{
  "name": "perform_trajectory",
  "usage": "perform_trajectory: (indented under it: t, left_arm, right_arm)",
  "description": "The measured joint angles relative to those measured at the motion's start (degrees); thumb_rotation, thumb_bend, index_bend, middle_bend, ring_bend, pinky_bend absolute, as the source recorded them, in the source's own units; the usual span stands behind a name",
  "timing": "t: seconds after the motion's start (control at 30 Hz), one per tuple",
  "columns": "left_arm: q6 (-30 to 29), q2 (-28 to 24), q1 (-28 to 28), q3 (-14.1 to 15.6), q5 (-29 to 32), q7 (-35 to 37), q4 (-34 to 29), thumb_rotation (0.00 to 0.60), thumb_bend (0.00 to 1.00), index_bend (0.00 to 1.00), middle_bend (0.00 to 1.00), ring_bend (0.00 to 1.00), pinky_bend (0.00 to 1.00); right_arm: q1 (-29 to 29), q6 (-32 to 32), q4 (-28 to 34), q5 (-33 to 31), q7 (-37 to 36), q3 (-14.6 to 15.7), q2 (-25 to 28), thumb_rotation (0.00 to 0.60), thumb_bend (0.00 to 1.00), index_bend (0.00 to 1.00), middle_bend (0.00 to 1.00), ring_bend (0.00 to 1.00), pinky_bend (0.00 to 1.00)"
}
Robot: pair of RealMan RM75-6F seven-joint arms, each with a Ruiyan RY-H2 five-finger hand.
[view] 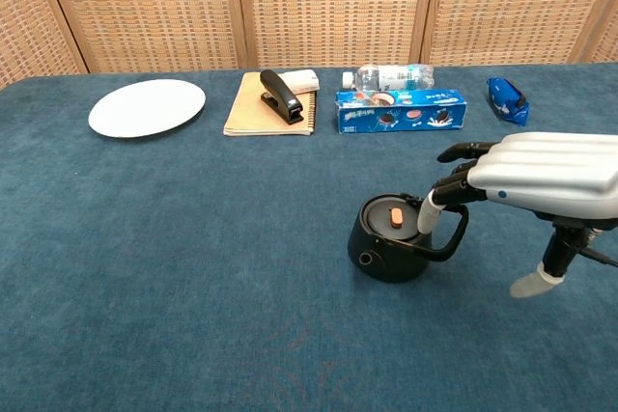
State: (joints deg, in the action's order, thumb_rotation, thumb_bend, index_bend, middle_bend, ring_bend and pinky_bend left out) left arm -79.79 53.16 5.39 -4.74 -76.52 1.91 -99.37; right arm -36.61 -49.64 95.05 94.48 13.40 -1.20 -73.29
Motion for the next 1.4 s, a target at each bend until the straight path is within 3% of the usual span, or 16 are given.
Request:
perform_trajectory:
  t: [0.7,1.13,1.23,1.4]
  left_arm:
    - [-0.18,0.15,0.15,0.39,-1.40,0.40,0.04,0.600,0.00,0.00,0.00,0.00,0.00]
    - [-0.32,-0.05,0.06,0.33,-1.40,1.52,0.36,0.600,0.00,0.00,0.00,0.00,0.00]
    - [-0.35,-0.10,0.03,0.32,-1.42,1.82,0.47,0.600,0.00,0.00,0.00,0.00,0.00]
    - [-0.35,-0.21,0.01,0.32,-1.50,2.25,0.56,0.600,0.00,0.00,0.00,0.00,0.00]
  right_arm:
    - [-2.66,2.93,-0.98,0.18,6.90,2.27,-0.66,0.600,0.00,0.41,0.44,0.35,0.00]
    - [-4.79,7.05,-0.89,-3.33,13.38,2.40,-1.88,0.600,0.00,0.45,0.47,0.37,0.00]
    - [-5.28,7.79,-0.97,-4.29,15.04,2.28,-2.32,0.600,0.00,0.50,0.51,0.38,0.00]
    - [-5.94,7.98,-1.26,-5.64,17.54,1.71,-3.56,0.600,0.00,0.64,0.66,0.42,0.00]
